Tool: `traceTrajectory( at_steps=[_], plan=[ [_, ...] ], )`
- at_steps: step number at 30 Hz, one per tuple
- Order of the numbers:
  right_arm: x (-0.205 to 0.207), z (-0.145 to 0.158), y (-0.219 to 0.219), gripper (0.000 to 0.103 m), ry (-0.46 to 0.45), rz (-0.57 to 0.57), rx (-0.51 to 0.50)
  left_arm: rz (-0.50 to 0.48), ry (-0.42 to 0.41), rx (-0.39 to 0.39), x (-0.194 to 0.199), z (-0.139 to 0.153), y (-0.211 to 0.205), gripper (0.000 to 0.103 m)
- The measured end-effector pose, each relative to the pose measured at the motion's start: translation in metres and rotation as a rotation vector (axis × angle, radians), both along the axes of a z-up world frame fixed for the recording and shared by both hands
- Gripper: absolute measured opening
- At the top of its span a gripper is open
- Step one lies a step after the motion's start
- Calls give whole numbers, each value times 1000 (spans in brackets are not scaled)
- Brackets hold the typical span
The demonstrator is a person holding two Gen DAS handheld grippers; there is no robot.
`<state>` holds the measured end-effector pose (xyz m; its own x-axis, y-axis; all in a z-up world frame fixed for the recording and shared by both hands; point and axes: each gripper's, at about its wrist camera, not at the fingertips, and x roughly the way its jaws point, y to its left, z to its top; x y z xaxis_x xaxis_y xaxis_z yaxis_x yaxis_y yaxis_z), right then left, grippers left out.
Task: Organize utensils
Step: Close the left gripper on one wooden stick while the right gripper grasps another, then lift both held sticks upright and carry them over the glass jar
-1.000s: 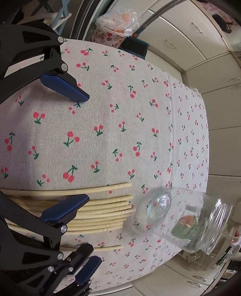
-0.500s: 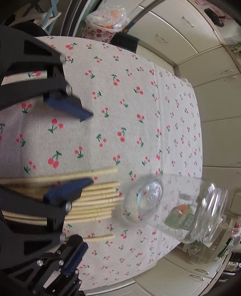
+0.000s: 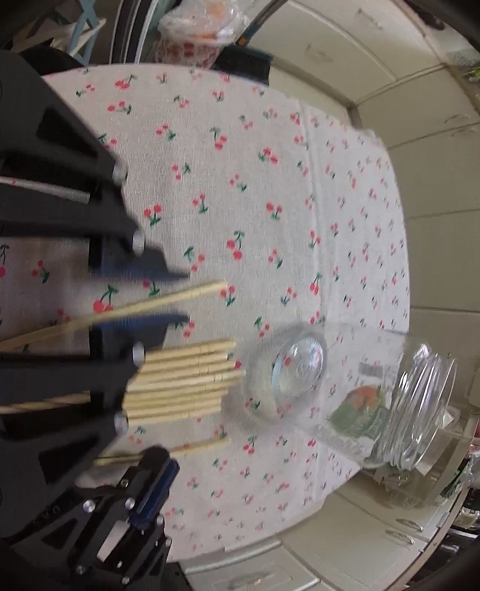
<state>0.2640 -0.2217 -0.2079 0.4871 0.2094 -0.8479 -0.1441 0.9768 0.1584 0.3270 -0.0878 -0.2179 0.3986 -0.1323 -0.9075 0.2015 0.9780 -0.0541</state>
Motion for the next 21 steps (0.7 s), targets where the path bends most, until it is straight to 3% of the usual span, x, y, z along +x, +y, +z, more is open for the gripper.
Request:
traceTrajectory(
  at_steps=[8,15,18,21],
  plan=[
    [3,0,-1,7,33,0,-29,-33,46,-51,7,-1,8,7],
    [4,0,7,6,4,32,-87,-61,-1,28,3,-1,-5,7],
    [5,4,-2,6,16,-1,-8,-53,-4,7,2,3,-2,5],
    [1,23,-17,6,-39,-56,101,-31,-68,-24,-3,19,4,5]
  ],
)
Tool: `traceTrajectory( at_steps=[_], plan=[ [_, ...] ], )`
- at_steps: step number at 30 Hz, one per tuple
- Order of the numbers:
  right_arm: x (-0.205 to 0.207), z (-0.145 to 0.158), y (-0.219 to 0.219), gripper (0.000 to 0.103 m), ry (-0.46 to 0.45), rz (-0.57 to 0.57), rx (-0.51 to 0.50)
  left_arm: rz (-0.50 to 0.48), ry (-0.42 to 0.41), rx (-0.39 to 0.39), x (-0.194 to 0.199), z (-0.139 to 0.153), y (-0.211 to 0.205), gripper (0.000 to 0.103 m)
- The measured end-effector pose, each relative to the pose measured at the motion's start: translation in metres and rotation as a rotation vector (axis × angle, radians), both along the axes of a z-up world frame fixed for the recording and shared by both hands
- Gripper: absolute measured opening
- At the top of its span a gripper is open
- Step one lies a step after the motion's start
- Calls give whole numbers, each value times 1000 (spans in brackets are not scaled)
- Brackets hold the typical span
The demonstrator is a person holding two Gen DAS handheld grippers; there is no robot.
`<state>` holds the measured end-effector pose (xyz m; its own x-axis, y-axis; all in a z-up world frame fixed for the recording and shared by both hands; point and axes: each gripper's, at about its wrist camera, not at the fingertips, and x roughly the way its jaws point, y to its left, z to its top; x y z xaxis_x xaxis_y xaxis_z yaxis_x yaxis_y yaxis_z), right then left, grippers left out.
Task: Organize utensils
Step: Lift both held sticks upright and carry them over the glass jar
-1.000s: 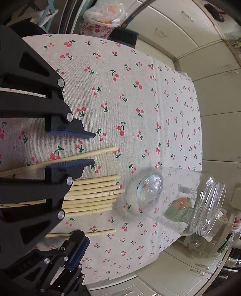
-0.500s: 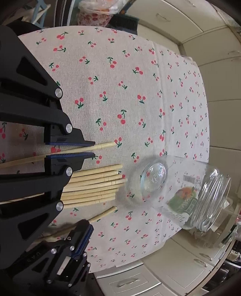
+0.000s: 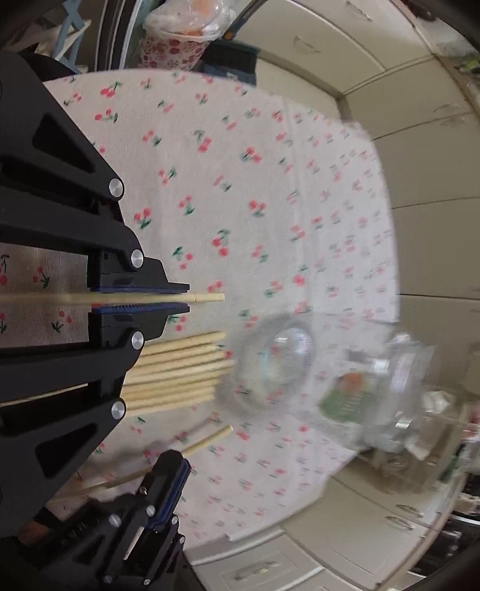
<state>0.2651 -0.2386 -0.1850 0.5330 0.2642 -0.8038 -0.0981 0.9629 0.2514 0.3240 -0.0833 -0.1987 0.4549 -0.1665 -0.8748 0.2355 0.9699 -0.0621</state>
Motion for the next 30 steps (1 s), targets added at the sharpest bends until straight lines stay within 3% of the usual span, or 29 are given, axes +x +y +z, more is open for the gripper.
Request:
traceTrajectory(
  at_steps=[9,18,23,30],
  plan=[
    [-5,66,-31,6,-268,-127,259,33,-317,-229,-7,89,12,5],
    [6,116,-43,6,-453,-175,316,94,-565,-389,29,160,7,5],
    [15,118,-49,6,-476,-186,314,161,-671,-429,51,178,-1,5],
    [27,110,-58,6,-478,-207,323,246,-702,-445,85,172,-12,5]
  ],
)
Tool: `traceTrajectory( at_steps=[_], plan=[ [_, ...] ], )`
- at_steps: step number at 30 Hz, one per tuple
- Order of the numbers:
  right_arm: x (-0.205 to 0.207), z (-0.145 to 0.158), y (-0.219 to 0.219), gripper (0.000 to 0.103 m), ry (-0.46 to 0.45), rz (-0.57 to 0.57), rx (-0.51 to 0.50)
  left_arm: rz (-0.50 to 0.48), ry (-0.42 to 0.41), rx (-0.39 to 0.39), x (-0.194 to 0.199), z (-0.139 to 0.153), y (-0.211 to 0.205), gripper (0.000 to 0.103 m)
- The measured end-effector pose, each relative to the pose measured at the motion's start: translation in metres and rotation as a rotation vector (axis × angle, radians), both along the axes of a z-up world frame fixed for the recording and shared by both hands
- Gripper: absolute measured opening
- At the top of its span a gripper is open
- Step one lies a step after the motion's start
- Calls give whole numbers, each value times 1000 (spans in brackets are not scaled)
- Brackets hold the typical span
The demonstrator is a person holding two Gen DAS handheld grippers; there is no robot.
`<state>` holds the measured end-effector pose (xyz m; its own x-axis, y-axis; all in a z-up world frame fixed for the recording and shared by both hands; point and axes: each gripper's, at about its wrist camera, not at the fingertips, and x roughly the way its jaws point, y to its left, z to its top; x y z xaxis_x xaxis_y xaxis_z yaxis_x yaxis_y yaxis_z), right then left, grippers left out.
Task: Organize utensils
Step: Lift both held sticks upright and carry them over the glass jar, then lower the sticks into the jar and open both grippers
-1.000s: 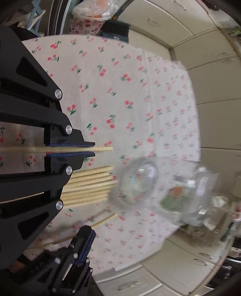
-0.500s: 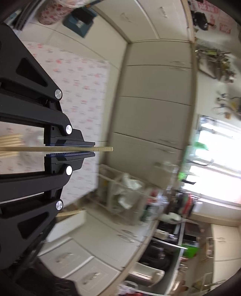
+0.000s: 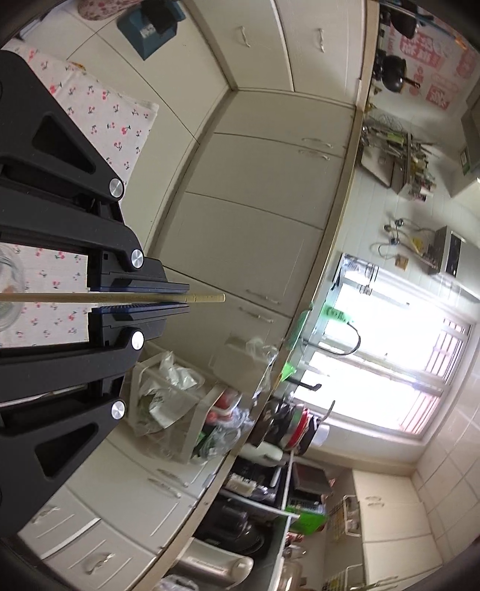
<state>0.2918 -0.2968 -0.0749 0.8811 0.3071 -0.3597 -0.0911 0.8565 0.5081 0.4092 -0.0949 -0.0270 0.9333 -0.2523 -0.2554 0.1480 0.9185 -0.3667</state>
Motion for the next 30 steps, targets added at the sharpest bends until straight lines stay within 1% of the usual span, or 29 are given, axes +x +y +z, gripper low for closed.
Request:
traceTrajectory(
  at_steps=[3,5,7,13,18,24,27,30],
  plan=[
    [3,-3,-2,6,-3,-9,3,26,-17,-6,9,-5,-4,5],
    [8,-6,-5,6,-9,-16,7,33,-22,13,14,-15,-9,5],
    [12,-8,-6,6,-18,-24,13,28,-7,29,18,-28,-14,5],
    [31,-6,-9,6,-60,-45,47,4,35,81,9,-62,-17,5],
    [45,3,-9,6,-103,-57,96,-30,61,123,-4,-78,-13,5],
    [66,17,-3,6,-176,-84,154,-84,75,184,-24,-84,-12,5],
    [79,17,2,6,-197,-95,174,-116,81,204,-33,-83,-10,6],
    [93,12,11,6,-205,-106,164,-131,79,217,-45,-79,-5,7]
  ],
)
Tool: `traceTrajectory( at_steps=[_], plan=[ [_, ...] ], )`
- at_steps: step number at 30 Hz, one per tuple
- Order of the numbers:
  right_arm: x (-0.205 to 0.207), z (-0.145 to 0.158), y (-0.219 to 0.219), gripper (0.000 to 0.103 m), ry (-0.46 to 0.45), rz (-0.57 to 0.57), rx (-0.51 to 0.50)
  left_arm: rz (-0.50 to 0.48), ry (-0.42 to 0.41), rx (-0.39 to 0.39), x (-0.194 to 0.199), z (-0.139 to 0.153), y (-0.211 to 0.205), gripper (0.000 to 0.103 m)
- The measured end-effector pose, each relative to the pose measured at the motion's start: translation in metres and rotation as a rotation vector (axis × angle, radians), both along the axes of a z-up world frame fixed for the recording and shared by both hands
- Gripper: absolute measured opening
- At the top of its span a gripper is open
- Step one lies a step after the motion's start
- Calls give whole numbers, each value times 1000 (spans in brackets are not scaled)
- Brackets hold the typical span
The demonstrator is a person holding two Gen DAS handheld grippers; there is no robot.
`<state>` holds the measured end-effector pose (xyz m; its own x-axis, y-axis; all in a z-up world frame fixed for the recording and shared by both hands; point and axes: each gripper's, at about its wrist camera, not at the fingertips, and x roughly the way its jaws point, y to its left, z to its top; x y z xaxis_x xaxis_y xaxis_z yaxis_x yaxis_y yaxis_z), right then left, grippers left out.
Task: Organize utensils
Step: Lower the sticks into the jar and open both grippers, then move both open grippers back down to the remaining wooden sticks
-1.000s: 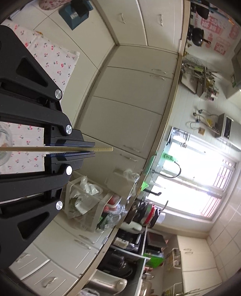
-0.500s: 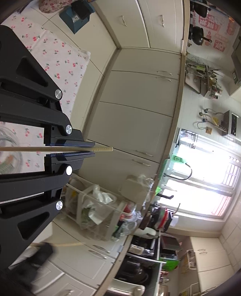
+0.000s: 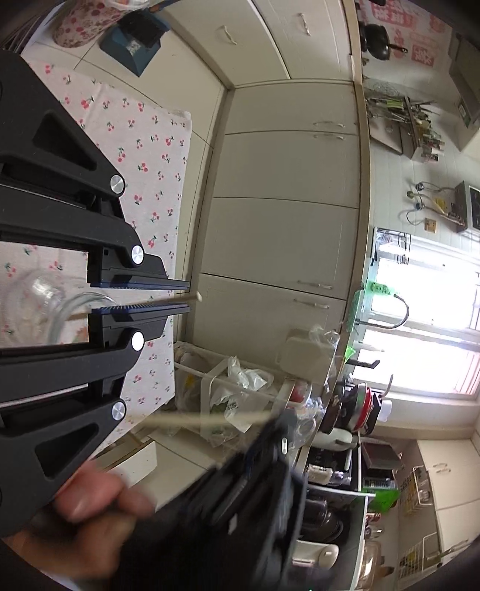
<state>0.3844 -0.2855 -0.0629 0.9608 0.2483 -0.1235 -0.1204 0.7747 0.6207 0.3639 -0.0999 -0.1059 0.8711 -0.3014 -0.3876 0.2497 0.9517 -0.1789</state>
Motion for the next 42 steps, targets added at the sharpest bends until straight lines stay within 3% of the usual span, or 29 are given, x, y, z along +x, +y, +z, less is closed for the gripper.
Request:
traceTrajectory(
  at_steps=[11,16,22,23,26,30,33,36,42],
  plan=[
    [7,-42,21,6,94,12,-116,-7,70,-10,-35,0,29,23],
    [-7,-45,26,6,117,39,-168,15,110,-9,-45,-7,36,34],
    [-25,-46,37,7,163,105,-236,51,177,4,-62,-10,48,40],
    [-26,-47,40,8,177,125,-249,54,183,7,-65,-10,49,40],
    [-40,-47,44,30,202,143,-264,64,206,19,-76,-8,54,42],
    [-74,-38,37,34,213,122,-277,82,229,31,-91,-4,61,47],
    [-109,-44,30,37,287,104,-293,98,259,38,-104,-5,66,52],
    [-144,-67,33,37,420,125,-356,100,306,61,-117,-13,67,55],
    [-176,-116,50,37,599,188,-426,100,413,123,-135,-39,64,61]
  ],
)
